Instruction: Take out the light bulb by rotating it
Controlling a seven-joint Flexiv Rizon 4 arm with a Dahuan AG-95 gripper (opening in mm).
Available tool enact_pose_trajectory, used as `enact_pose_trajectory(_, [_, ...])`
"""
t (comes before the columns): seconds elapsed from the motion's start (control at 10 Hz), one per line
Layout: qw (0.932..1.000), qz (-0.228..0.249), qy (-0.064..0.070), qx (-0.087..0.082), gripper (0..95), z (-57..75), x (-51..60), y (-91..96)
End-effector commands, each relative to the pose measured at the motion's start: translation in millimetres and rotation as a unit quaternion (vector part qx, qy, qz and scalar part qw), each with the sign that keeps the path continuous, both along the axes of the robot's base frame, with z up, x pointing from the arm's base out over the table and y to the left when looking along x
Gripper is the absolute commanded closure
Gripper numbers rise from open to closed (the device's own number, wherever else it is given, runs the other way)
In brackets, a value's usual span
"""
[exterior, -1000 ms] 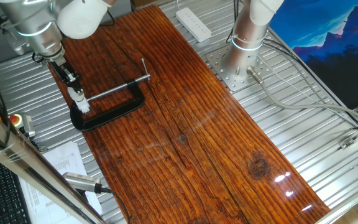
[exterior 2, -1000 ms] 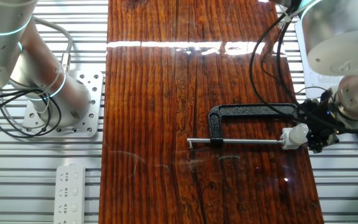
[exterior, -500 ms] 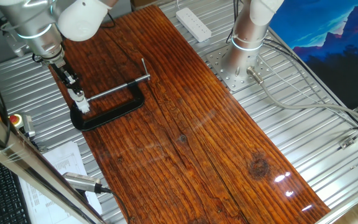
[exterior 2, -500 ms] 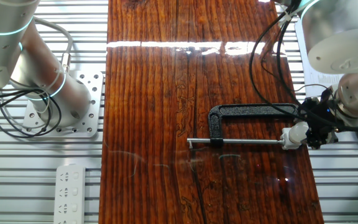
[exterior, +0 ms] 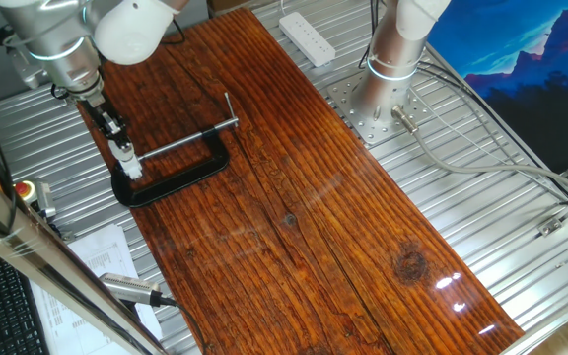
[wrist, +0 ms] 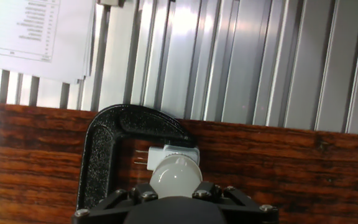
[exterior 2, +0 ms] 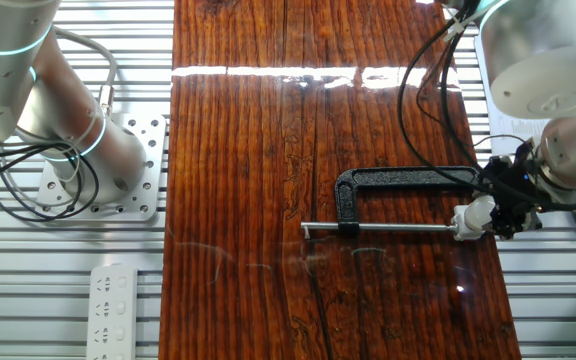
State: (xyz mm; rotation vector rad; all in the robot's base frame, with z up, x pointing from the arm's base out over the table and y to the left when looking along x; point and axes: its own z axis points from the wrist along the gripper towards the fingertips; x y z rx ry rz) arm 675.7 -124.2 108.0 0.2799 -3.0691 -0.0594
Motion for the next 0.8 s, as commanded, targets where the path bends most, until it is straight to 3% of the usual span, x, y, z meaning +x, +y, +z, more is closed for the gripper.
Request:
enact_pose_trajectory(0.1, [0.9996,0.029,0.003,-0.002,76.0,-0.3,0.8,-0.7])
enact_pose_trajectory(0.2, [0.9982,0.06,0.004,-0.002,76.0,-0.1,0.8,-1.1])
enact_pose_trajectory(0.3, [0.9971,0.076,0.005,-0.002,95.0,-0.1,0.8,-1.1])
enact_pose_trajectory(0.7, [0.9855,0.169,0.011,-0.003,95.0,-0.1,0.8,-1.1])
enact_pose_trajectory(0.8, [0.9794,0.202,0.014,-0.002,95.0,-0.1,0.8,-1.1])
